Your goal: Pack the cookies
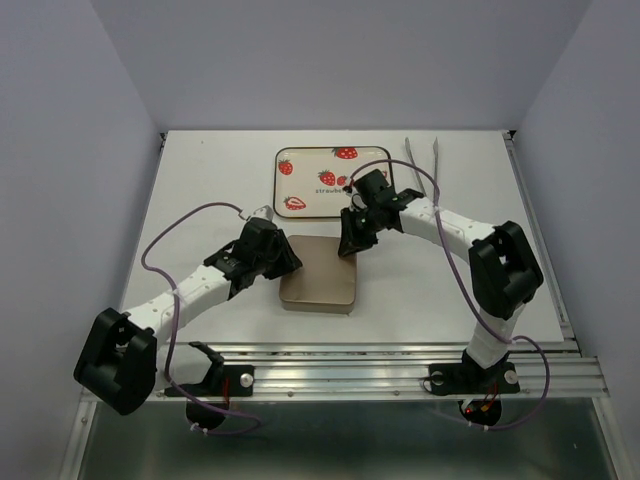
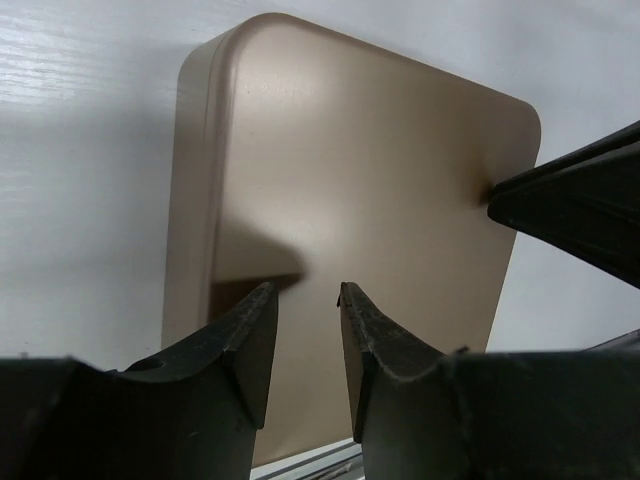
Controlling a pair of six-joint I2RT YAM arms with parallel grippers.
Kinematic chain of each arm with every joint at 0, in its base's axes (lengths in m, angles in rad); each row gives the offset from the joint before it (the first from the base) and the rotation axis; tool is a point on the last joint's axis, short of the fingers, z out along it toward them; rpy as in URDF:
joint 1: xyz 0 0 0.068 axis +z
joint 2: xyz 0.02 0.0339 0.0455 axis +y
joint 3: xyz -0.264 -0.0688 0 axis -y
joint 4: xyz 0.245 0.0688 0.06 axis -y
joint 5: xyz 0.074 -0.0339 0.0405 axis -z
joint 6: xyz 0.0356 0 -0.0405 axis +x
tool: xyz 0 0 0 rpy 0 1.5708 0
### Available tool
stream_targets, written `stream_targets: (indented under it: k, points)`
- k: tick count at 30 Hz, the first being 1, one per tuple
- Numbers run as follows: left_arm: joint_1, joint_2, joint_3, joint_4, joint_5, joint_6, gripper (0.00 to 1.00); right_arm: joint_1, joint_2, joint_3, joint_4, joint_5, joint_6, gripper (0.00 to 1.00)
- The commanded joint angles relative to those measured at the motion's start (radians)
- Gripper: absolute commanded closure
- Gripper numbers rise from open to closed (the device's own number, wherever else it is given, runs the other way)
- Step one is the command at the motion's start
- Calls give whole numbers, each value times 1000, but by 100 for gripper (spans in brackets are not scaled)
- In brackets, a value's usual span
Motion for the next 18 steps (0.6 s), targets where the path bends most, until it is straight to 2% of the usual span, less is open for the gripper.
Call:
stream_targets:
  k: [1,6,10,11,14,15,16,17,18]
  points:
    - [-5,18,-61,5,-3,-10,57,8,64,-12,17,112,11,78]
    - [-4,32,-88,27,17,-24,60,8,98,8,17,132,20,79]
    - [-5,-14,-68,21,10,-24,60,8,75,39,11,170,8,79]
    - [-4,-40,-49,18,-2,-21,57,8,62,59,8,170,1,79]
    - [-4,-75,20,-12,-34,2,43,8,32,94,13,138,-33,76]
    - [-5,-95,43,-24,-75,8,26,8,16,114,14,116,-58,73]
    - [-5,-106,91,-56,-94,16,17,8,-2,122,16,113,-70,65]
    - [-5,-117,113,-73,-139,28,2,8,-54,122,20,133,-73,59]
    - [-4,-138,138,-91,-172,31,1,8,-82,116,32,157,-69,52]
